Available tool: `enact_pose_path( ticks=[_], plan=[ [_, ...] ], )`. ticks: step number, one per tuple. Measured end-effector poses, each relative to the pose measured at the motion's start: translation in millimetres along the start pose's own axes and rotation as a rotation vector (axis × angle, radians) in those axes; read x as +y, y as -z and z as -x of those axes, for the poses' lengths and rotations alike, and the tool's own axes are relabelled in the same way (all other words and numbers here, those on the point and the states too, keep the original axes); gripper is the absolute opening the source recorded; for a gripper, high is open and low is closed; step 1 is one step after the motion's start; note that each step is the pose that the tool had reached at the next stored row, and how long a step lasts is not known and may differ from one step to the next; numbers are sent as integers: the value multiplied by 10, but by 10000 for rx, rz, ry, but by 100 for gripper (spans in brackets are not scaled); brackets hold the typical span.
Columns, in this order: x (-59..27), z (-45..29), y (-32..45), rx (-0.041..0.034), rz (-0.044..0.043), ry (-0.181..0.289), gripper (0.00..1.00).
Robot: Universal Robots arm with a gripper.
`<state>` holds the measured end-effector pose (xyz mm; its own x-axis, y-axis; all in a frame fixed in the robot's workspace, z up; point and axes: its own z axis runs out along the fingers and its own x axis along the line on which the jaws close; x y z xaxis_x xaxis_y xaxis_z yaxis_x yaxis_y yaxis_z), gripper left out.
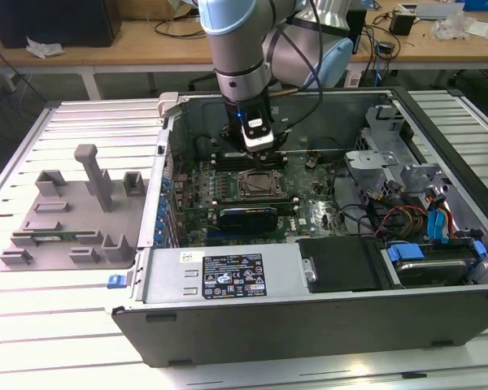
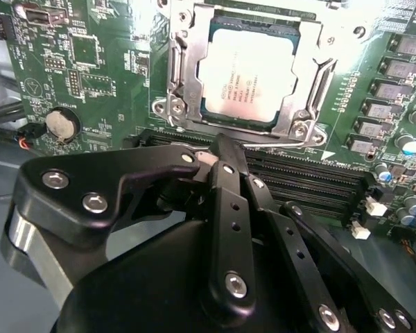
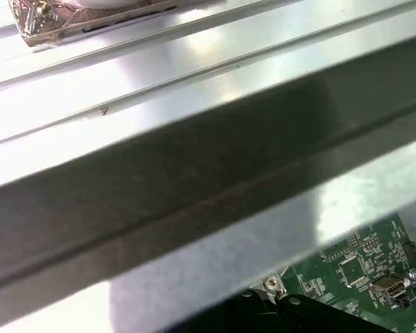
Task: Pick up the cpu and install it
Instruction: 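Install the first cpu locking lever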
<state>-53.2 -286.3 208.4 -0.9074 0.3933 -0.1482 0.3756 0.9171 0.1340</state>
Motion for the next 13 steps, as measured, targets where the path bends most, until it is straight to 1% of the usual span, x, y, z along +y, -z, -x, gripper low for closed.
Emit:
enact_pose_path(
  ticks=[3,6,8,10,13],
  plan=[
    [4,-12,-6,-24,9,-2,11],
    [4,-19,-14,-110,45,3,11],
    [2,-25,-28,-189,80,9,11],
    [0,-31,-34,-217,93,11,11],
    [5,-50,-44,-237,110,10,11]
  ],
)
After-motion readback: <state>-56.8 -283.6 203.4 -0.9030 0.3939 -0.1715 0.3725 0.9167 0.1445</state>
